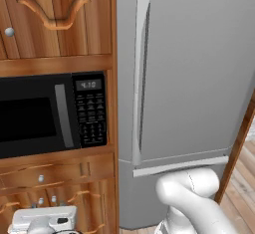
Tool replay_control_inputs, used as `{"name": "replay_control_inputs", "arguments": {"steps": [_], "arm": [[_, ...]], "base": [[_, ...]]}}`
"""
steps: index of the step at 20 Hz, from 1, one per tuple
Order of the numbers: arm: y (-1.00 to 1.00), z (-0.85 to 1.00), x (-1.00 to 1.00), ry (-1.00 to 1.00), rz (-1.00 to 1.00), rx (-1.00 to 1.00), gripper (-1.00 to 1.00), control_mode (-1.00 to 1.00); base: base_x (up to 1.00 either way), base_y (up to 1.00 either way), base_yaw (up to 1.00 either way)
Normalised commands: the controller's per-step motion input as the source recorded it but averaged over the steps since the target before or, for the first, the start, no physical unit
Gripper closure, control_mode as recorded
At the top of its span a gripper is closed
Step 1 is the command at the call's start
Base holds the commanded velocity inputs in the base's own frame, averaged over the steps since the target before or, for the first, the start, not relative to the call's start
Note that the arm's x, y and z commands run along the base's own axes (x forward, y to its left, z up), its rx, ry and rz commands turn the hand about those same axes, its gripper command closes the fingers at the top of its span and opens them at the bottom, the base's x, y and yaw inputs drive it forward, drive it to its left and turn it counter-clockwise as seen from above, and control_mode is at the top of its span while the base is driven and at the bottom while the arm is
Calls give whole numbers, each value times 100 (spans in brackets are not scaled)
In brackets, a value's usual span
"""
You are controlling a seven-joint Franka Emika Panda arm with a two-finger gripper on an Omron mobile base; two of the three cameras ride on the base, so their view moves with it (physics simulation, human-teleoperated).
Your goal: Take the tongs from the drawer on the left and place them on the dining counter next to the tray containing the kebab skewer.
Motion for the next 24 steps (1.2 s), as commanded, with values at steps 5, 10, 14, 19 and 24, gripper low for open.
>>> {"name": "replay_control_inputs", "arguments": {"steps": [5, 10, 14, 19, 24], "arm": [[0, -7, 1, -12, -3, 0, -100, -100], [0, -14, 40, -4, 0, 0, -100, -100], [-4, -13, 41, -2, 4, 0, -100, -100], [-10, -16, 34, -12, 5, 0, -100, -100], [-18, -11, 16, -19, 2, 0, -100, -100]], "base": [[0, 0, 0], [0, 0, 0], [0, 0, 0], [0, 0, 0], [0, 0, 0]]}}
